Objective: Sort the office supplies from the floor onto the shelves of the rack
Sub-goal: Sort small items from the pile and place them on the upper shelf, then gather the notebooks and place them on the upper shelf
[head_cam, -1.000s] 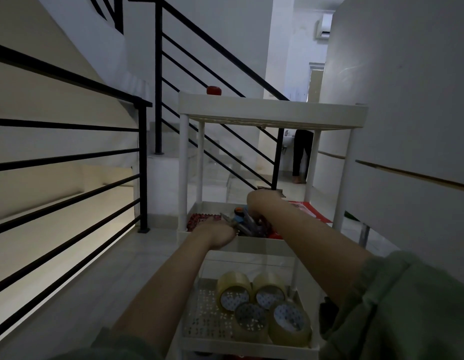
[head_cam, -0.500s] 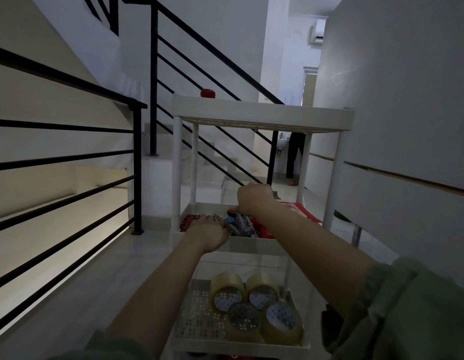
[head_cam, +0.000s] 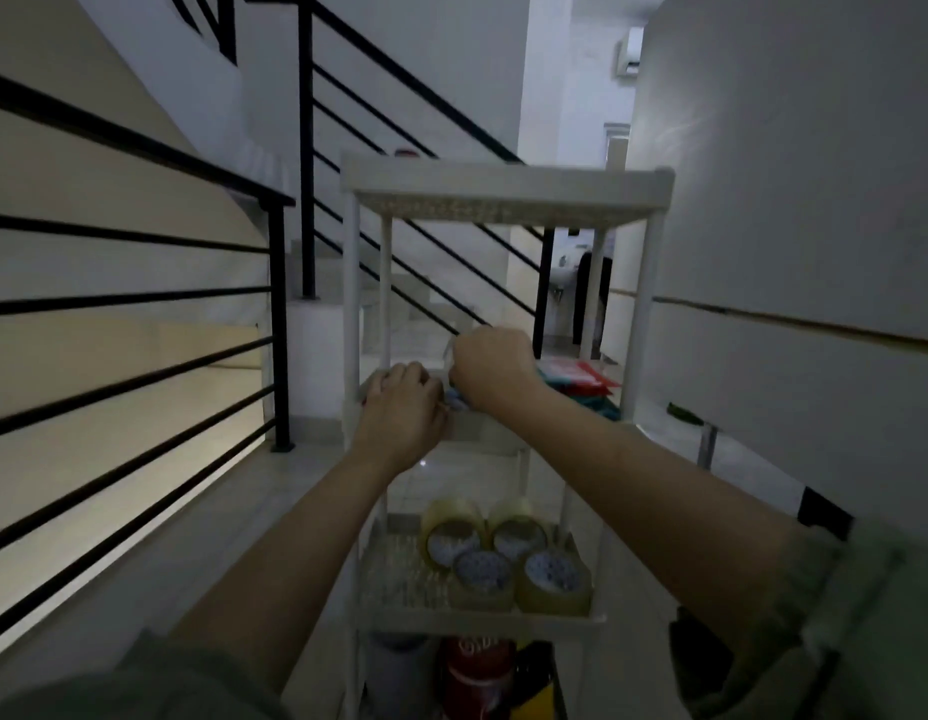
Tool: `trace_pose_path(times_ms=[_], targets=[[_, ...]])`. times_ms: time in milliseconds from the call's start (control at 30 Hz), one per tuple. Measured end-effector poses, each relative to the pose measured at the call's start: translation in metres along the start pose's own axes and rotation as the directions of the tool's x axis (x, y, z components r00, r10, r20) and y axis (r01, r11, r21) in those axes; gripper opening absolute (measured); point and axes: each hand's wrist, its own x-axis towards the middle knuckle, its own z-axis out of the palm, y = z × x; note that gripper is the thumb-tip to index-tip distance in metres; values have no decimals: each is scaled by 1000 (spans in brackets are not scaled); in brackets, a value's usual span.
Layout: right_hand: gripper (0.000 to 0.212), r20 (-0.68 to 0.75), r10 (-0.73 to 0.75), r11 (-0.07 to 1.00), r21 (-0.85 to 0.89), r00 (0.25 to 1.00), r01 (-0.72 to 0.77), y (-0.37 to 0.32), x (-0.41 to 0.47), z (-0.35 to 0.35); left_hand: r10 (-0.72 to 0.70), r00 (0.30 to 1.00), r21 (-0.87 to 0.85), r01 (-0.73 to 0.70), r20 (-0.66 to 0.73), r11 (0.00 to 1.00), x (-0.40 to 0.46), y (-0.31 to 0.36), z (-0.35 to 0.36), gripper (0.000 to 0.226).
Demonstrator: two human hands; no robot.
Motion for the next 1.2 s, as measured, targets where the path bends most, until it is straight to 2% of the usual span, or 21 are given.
trace_pose_path(times_ms=[100, 200, 300, 400, 467, 533, 567, 633, 733, 767, 833, 900, 967, 1033, 1100, 1133, 1200], targets=[[24, -125, 6, 998, 59, 992, 2, -13, -44, 0, 27, 999, -18, -28, -24, 999, -36, 12, -2, 39], [19, -95, 2, 990, 143, 995, 12, -29, -91, 16, 52, 999, -31, -51, 13, 998, -84, 22, 13, 35], [22, 49, -48, 990, 137, 998, 41, -46, -129, 41, 144, 974, -28, -142, 172, 990, -139, 34, 34, 36], [28, 274, -146, 979, 182, 951, 98, -64, -167, 68, 244, 909, -94, -226, 338, 970, -187, 38, 50, 40], [32, 410, -226, 962, 236, 883, 137, -80, -193, 85, 301, 818, -137, -268, 491, 954, -220, 40, 61, 39], [30, 547, -308, 945, 270, 779, 184, -96, -219, 102, 373, 701, -236, -289, 607, 928, -254, 43, 74, 34], [33, 613, -333, 940, 274, 717, 203, -103, -231, 112, 345, 655, -246, -242, 672, 939, -269, 43, 81, 30], [40, 701, -374, 927, 310, 608, 213, -114, -258, 136, 232, 488, -188, -138, 841, 972, -299, 43, 96, 28], [37, 785, -444, 896, 401, 432, 192, -123, -299, 176, 166, 248, -130, -153, 954, 980, -343, 41, 103, 37], [35, 807, -458, 889, 423, 373, 176, -124, -311, 188, 136, 192, -109, -146, 972, 983, -358, 38, 103, 39], [38, 826, -474, 880, 460, 304, 122, -127, -329, 209, 62, 109, -52, -95, 992, 994, -385, 25, 105, 42], [41, 836, -476, 870, 493, 275, 8, -132, -340, 227, -37, 72, 38, -2, 997, 999, -407, 10, 105, 41], [35, 840, -477, 828, 528, 259, -189, -140, -348, 243, -143, 84, 136, 82, 986, 987, -423, 0, 105, 42], [30, 840, -468, 740, 542, 275, -398, -152, -352, 254, -255, 166, 214, 232, 952, 949, -436, -6, 110, 51], [27, 839, -447, 647, 543, 312, -535, -163, -352, 260, -408, 201, 302, 409, 890, 861, -448, -11, 116, 60], [25, 834, -436, 600, 549, 337, -583, -168, -351, 261, -493, 167, 369, 474, 854, 799, -455, -16, 121, 67], [24, 839, -390, 509, 541, 381, -670, -177, -347, 266, -624, 75, 507, 514, 778, 692, -469, -25, 131, 84]])
